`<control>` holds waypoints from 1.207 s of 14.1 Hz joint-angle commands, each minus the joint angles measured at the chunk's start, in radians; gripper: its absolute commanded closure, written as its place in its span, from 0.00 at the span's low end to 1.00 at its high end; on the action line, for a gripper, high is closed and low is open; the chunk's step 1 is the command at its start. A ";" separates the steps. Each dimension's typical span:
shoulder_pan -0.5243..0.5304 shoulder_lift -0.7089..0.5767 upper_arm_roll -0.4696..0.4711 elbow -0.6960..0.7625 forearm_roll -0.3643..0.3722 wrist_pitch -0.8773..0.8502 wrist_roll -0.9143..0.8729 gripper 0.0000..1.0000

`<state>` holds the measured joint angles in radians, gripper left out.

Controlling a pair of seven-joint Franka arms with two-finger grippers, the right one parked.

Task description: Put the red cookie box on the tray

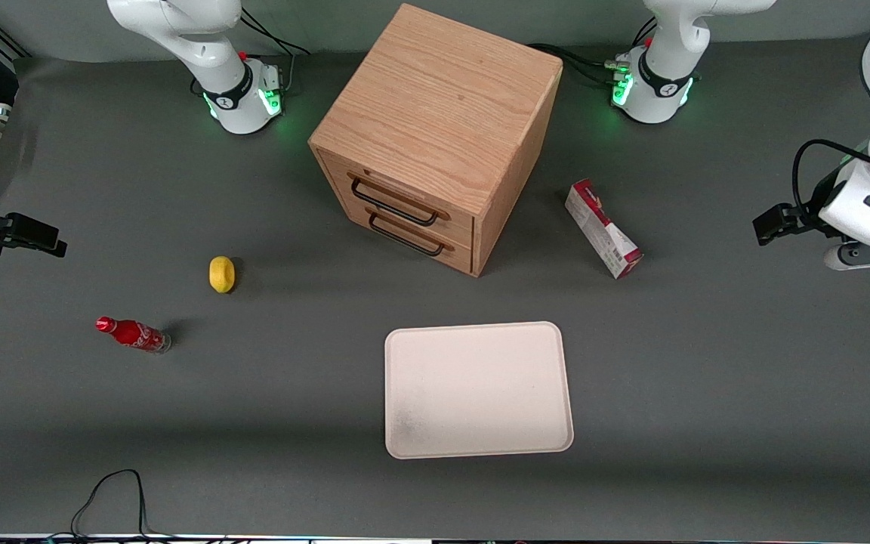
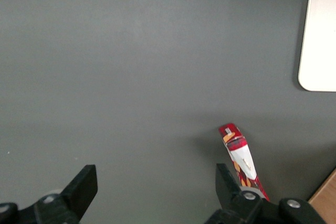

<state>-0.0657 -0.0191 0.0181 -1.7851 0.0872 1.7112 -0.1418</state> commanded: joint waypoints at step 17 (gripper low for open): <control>-0.017 0.042 0.023 0.181 -0.021 -0.186 -0.001 0.00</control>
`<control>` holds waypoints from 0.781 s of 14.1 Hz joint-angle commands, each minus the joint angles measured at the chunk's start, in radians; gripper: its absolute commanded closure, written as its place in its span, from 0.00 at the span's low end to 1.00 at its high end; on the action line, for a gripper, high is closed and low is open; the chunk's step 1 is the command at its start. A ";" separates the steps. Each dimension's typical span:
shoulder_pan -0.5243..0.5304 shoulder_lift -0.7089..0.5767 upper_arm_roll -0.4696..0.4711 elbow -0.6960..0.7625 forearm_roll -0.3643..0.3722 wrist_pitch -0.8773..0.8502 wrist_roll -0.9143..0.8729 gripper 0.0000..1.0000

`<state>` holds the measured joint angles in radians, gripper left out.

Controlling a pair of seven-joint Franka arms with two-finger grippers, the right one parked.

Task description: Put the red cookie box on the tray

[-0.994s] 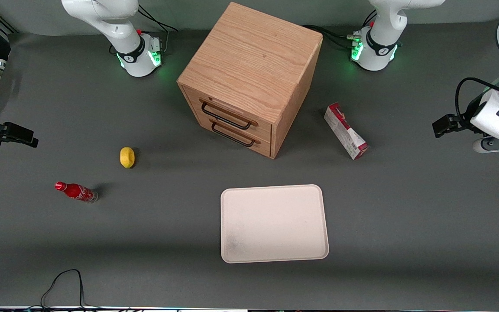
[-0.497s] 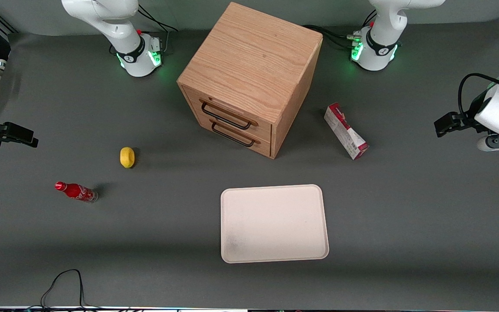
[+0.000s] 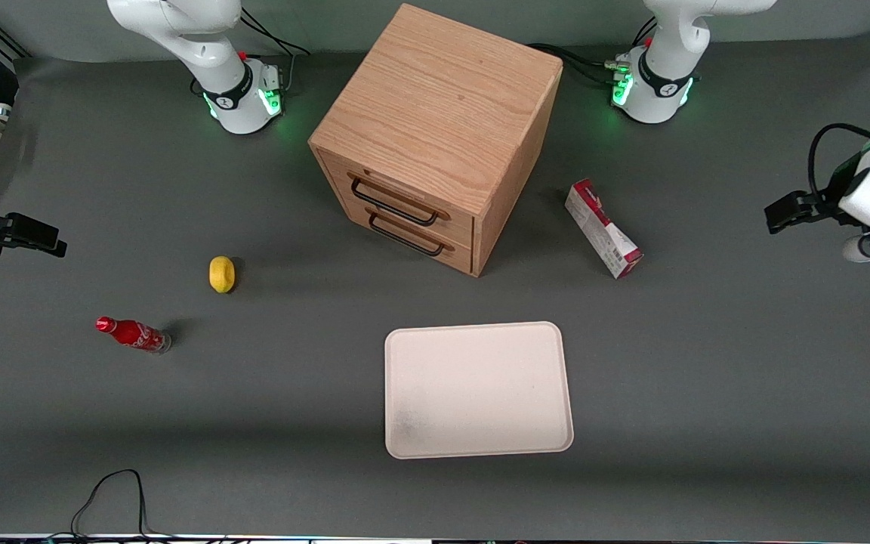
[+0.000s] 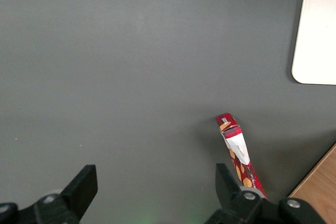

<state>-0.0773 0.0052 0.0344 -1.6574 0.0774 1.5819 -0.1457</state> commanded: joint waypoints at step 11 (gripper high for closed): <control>-0.016 0.030 0.002 0.050 -0.042 -0.089 0.072 0.00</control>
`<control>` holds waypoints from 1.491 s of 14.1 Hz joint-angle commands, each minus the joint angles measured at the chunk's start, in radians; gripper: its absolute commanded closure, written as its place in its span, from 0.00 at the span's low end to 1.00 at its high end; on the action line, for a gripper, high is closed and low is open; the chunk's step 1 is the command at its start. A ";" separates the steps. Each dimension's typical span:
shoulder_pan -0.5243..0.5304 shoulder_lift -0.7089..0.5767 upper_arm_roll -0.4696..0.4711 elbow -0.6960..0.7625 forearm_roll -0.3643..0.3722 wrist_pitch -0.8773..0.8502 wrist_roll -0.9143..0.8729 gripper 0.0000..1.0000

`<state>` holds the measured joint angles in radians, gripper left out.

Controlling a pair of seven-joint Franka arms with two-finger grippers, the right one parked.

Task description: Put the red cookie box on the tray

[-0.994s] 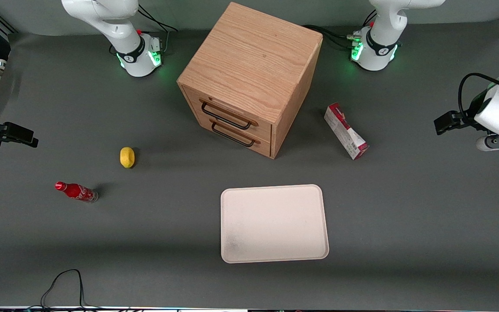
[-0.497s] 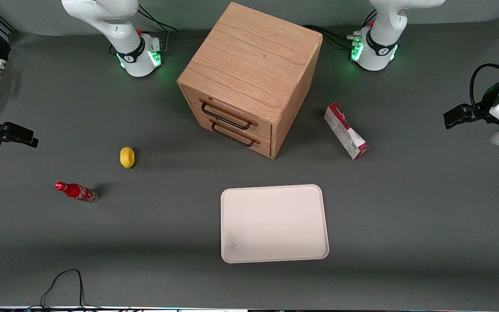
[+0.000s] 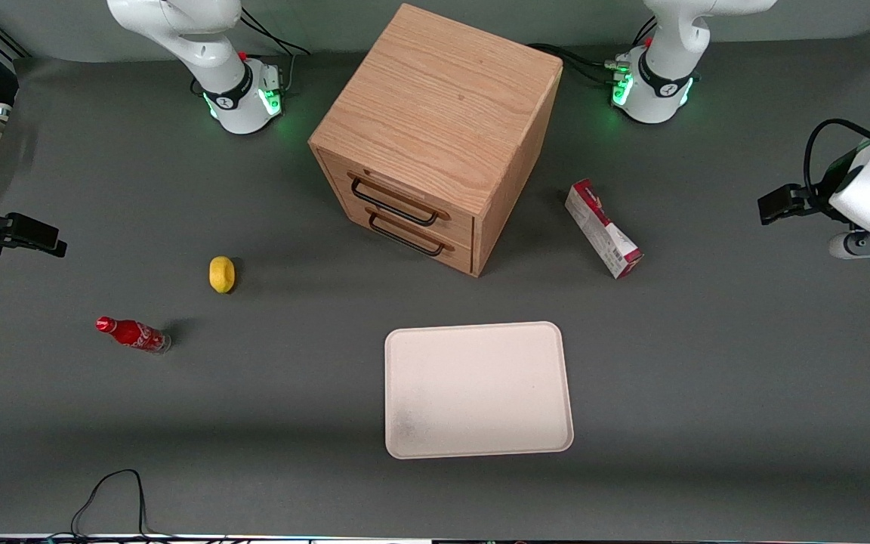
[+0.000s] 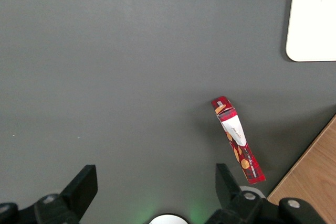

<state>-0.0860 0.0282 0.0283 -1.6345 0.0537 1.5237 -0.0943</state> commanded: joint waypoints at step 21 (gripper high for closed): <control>-0.172 -0.091 -0.094 -0.326 -0.104 0.164 -0.642 0.00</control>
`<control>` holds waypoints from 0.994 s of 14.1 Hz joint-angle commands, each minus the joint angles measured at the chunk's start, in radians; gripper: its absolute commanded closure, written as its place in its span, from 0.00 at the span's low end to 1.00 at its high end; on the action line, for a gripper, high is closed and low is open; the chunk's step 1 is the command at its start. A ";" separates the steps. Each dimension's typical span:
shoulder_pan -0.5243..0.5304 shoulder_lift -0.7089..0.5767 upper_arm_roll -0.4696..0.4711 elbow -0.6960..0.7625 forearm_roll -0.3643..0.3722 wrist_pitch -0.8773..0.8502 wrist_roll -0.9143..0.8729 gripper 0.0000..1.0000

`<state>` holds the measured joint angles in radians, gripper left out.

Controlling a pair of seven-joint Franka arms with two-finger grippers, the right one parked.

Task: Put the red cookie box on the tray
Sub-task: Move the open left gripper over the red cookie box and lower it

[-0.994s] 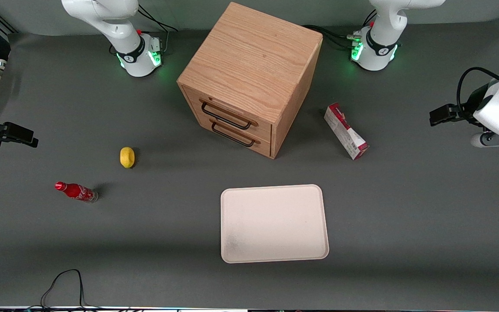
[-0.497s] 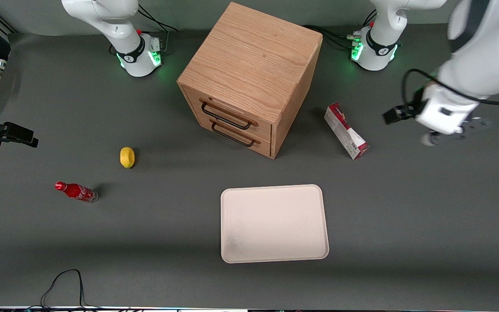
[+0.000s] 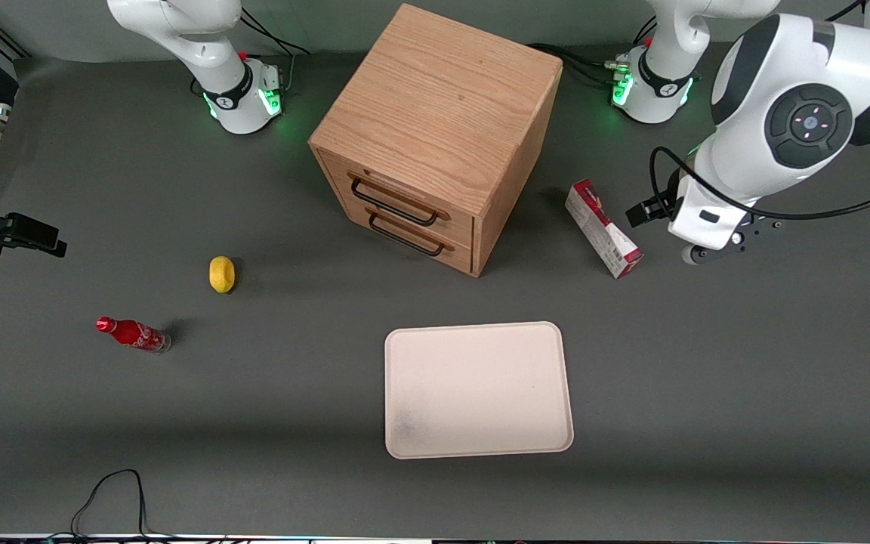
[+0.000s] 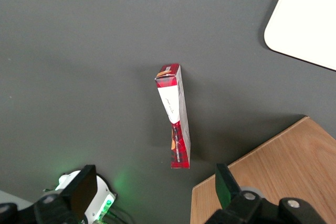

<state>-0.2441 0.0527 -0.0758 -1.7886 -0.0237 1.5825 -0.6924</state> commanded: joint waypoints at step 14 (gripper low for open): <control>-0.047 -0.156 0.008 -0.676 -0.038 0.638 -0.226 0.00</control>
<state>-0.2603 -0.0757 -0.0755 -2.3899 -0.0534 2.1473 -0.8457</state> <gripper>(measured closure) 0.000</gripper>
